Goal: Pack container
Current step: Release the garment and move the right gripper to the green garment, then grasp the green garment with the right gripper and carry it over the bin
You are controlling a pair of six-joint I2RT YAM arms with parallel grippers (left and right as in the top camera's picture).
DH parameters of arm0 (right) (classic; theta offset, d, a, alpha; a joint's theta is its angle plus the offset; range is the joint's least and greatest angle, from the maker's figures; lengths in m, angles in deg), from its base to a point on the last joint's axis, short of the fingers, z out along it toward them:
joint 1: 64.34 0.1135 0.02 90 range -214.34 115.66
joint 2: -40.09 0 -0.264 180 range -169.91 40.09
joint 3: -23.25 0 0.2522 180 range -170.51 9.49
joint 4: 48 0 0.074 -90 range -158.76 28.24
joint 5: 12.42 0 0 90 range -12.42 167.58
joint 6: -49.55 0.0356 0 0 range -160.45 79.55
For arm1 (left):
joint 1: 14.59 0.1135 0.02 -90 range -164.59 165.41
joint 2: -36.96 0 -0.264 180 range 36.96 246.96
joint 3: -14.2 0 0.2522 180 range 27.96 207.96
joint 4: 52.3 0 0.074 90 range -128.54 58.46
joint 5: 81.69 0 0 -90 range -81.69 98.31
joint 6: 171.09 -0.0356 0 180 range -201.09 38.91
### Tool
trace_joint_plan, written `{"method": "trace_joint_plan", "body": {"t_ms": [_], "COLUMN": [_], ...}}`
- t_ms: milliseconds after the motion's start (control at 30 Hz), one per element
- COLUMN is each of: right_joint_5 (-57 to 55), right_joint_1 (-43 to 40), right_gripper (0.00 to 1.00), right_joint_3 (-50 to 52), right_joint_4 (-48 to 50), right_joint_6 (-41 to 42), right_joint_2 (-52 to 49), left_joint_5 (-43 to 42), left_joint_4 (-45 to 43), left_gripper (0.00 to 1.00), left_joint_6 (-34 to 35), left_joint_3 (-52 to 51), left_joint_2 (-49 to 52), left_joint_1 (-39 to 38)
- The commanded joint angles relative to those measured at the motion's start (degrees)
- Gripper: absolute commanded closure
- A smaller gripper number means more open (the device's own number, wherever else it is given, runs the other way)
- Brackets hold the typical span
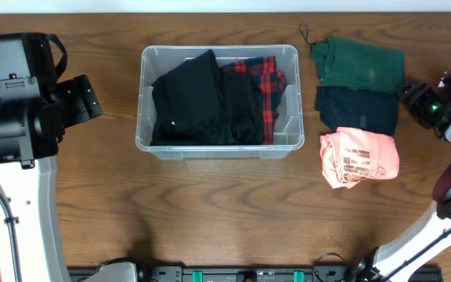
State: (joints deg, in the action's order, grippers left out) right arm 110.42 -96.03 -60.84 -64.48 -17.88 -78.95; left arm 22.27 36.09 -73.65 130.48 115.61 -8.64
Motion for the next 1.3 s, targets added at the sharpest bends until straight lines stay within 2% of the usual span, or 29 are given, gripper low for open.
{"method": "trace_joint_plan", "body": {"t_ms": [0, 433, 733, 833, 967, 1033, 1167, 1267], "right_joint_5": [2.1, 2.0, 1.8, 1.0, 1.1, 2.7, 9.5, 18.7], "right_joint_1": [-1.3, 0.6, 4.5, 5.4, 5.3, 4.8, 3.7, 3.6], "right_gripper": [0.32, 0.28, 0.37, 0.51, 0.86, 0.98, 0.99, 0.99], "right_joint_3": [-0.7, -0.9, -0.9, -0.9, -0.9, -0.9, -0.9, -0.9], "right_joint_4": [1.0, 7.6, 11.3, 11.3, 11.2, 11.1, 11.5, 14.9], "right_joint_6": [2.4, 9.0, 11.3, 11.3, 11.3, 11.3, 13.2, 16.0], "right_joint_2": [-0.9, -4.9, -6.3, -6.3, -6.2, -5.7, -2.1, 2.5], "left_joint_5": [0.9, 0.9, 0.9, 0.9, 0.9, 0.9, 0.9, 0.9], "left_joint_4": [0.2, 0.2, 0.2, 0.2, 0.2, 0.2, 0.2, 0.2], "left_gripper": [0.02, 0.02, 0.02, 0.02, 0.02, 0.02, 0.02, 0.02], "left_joint_6": [-0.3, -0.3, -0.3, -0.3, -0.3, -0.3, -0.3, -0.3], "left_joint_3": [0.4, 0.4, 0.3, 0.3, 0.4, 0.3, 0.4, 0.4], "left_joint_2": [0.0, 0.0, 0.0, 0.0, 0.0, 0.0, 0.0, 0.0], "left_joint_1": [0.2, 0.2, 0.2, 0.2, 0.2, 0.2, 0.2, 0.2]}}
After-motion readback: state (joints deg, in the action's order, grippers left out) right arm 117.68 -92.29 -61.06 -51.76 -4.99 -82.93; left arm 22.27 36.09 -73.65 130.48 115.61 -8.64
